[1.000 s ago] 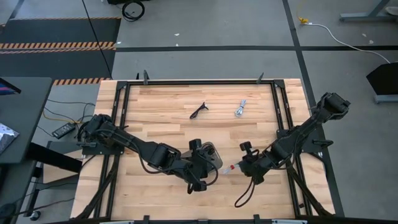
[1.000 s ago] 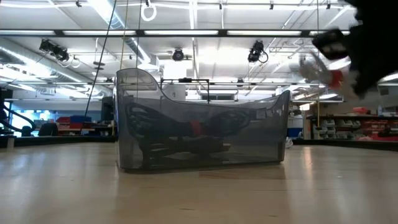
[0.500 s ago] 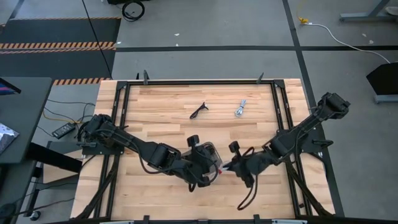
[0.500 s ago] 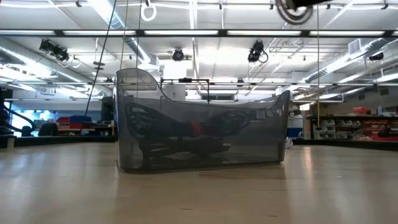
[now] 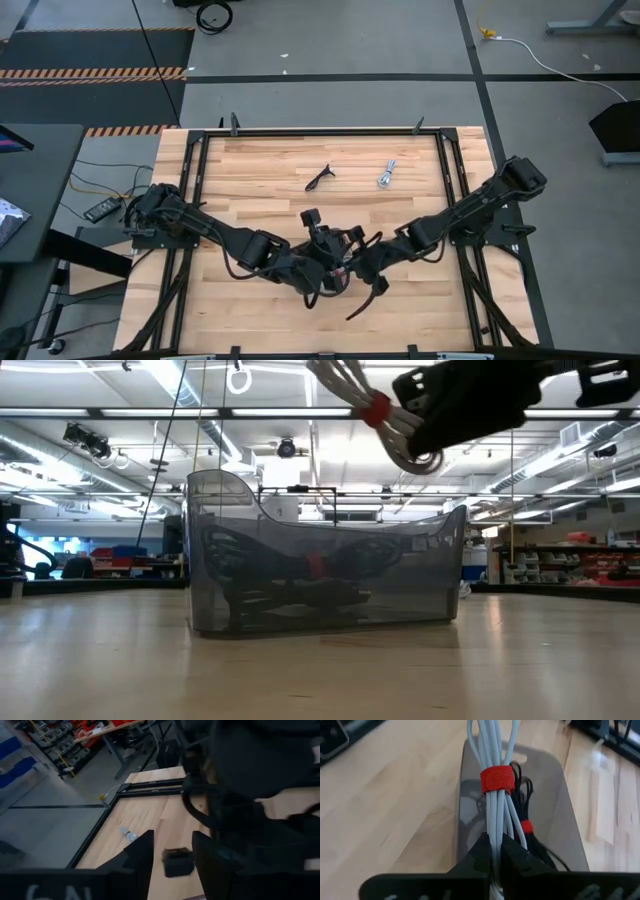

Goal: Pick and place USB-C Cables
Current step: Put the bottom white charger cable into the black bin

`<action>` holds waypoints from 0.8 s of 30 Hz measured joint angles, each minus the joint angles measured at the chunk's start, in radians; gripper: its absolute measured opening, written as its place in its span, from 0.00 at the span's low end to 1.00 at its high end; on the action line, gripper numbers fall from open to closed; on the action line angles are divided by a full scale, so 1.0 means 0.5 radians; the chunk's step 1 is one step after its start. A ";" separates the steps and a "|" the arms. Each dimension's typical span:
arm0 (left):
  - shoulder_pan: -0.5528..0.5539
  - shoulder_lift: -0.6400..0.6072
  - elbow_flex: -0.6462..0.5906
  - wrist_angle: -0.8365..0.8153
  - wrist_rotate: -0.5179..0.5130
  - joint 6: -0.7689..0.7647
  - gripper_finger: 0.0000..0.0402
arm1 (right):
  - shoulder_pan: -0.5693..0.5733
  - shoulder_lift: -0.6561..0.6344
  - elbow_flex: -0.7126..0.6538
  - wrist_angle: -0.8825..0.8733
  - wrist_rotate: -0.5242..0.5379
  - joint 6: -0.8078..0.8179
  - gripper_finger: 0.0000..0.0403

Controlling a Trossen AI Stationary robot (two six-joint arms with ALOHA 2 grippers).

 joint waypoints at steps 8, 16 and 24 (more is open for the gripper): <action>-0.065 0.000 -0.001 -0.383 -0.376 -0.211 0.35 | -0.013 0.070 -0.001 0.087 -0.051 -0.028 0.04; -0.025 0.000 -0.021 -0.576 0.002 -0.427 0.34 | -0.008 -0.001 -0.001 -0.021 -0.050 -0.016 0.04; -0.004 0.002 -0.037 0.193 0.807 0.083 0.25 | -0.011 -0.122 -0.001 -0.291 -0.036 0.056 0.04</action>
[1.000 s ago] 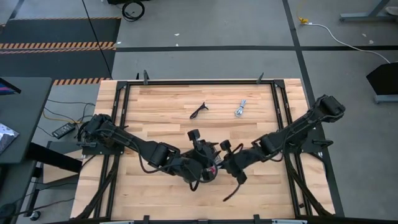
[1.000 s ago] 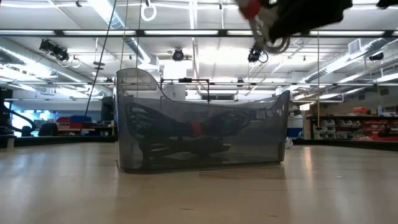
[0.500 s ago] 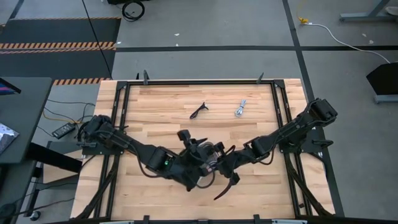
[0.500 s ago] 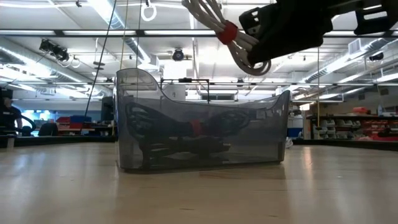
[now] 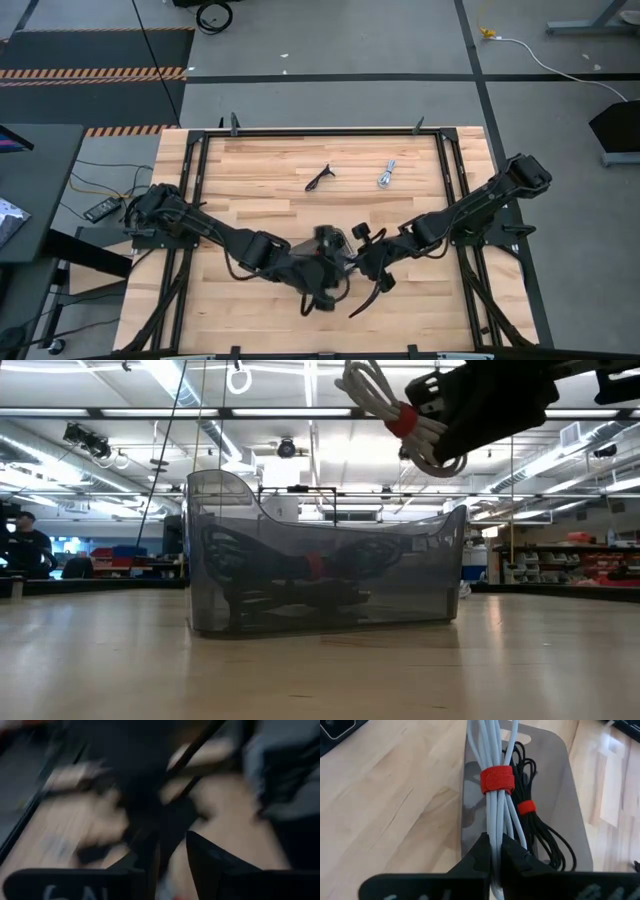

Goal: Pick and place USB-C Cables
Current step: Put the bottom white charger cable into the black bin

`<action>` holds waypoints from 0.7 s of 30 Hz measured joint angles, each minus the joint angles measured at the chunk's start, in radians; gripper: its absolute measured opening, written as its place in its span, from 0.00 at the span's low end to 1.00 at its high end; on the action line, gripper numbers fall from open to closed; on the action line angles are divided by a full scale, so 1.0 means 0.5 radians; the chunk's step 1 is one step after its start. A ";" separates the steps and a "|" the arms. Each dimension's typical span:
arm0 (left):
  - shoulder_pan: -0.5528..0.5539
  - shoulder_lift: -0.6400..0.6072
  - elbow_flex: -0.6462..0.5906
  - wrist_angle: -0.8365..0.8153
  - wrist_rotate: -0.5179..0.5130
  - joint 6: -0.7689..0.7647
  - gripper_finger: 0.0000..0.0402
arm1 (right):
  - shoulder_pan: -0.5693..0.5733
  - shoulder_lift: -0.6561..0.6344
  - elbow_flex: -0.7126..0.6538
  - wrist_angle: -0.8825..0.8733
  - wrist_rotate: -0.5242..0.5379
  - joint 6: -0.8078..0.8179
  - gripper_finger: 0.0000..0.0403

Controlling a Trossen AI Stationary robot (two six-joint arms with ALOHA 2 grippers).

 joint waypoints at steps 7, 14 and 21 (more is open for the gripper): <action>0.044 -0.021 0.002 0.555 0.481 0.374 0.18 | 0.022 -0.014 0.000 -0.071 -0.001 0.023 0.04; 0.211 -0.118 0.001 0.391 0.524 0.282 0.12 | 0.033 -0.014 -0.001 -0.168 0.000 0.087 0.04; 0.340 -0.283 0.002 0.127 0.556 0.247 0.08 | 0.033 -0.015 0.000 -0.153 0.000 0.088 0.04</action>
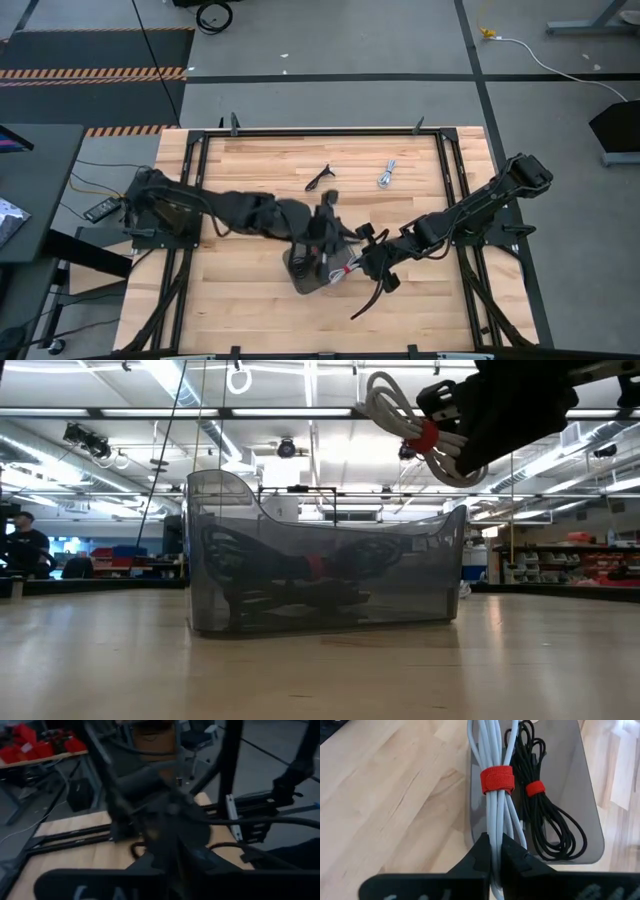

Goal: Pick and place USB-C Cables
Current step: Put the bottom white charger cable into the black bin

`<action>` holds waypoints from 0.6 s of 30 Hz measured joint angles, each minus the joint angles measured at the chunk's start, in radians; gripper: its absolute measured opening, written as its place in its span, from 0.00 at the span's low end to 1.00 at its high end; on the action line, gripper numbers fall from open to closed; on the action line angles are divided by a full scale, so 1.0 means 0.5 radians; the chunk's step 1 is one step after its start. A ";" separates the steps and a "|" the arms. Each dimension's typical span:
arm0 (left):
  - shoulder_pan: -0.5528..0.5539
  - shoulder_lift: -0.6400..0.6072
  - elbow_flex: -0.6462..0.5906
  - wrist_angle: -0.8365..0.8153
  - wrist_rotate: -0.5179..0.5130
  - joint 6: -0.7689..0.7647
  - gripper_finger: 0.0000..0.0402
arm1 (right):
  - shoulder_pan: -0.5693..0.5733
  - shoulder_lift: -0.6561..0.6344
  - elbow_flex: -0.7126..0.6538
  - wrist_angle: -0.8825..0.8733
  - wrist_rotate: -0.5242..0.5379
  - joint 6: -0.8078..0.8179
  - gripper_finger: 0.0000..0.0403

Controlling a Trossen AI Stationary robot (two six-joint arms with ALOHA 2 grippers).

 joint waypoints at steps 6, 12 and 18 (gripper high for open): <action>0.137 -0.148 -0.001 -0.124 0.002 -0.001 0.05 | 0.000 0.000 0.000 0.035 0.000 -0.005 0.04; 0.230 -0.371 -0.228 0.184 0.141 -0.009 0.03 | 0.000 0.000 0.000 0.038 0.000 0.001 0.04; 0.227 -0.703 -0.934 0.805 0.147 -0.108 0.03 | 0.000 0.000 0.000 0.025 0.000 0.017 0.04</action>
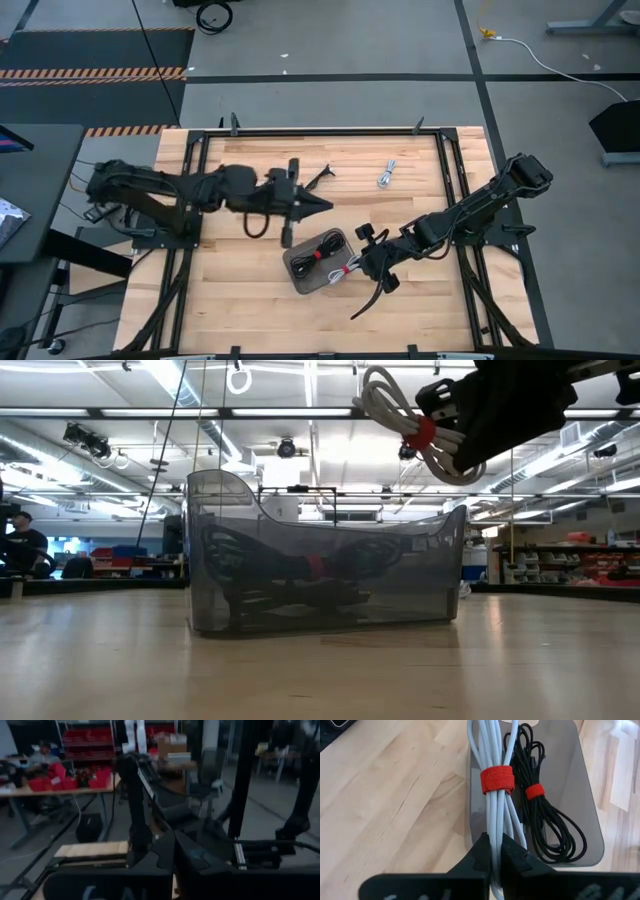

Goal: Pick and place USB-C Cables
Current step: Put the bottom white charger cable into the black bin

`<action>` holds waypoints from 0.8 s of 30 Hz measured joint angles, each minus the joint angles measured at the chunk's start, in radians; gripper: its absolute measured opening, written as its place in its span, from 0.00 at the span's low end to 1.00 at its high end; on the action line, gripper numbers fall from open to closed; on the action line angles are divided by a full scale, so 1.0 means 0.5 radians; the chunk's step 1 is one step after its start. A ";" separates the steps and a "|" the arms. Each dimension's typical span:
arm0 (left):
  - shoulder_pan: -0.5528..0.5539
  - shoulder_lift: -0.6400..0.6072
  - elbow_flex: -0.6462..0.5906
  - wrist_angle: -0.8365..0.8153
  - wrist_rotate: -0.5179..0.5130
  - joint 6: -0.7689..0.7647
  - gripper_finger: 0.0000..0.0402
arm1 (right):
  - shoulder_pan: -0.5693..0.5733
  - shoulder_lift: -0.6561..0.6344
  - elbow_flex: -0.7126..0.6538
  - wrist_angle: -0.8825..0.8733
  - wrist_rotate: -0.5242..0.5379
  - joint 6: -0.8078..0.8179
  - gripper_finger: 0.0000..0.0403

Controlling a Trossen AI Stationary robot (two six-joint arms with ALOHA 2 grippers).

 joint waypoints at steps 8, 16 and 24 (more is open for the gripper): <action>-0.001 -0.455 -0.884 0.563 -0.008 -0.070 0.03 | -0.046 0.001 0.000 0.259 0.046 -0.001 0.04; 0.007 -0.704 -1.540 1.450 -0.066 0.033 0.03 | -0.145 0.106 0.001 0.414 -0.030 0.001 0.04; 0.014 -0.766 -1.612 1.444 -0.141 -0.004 0.03 | -0.249 0.279 0.000 0.701 -0.151 0.069 0.04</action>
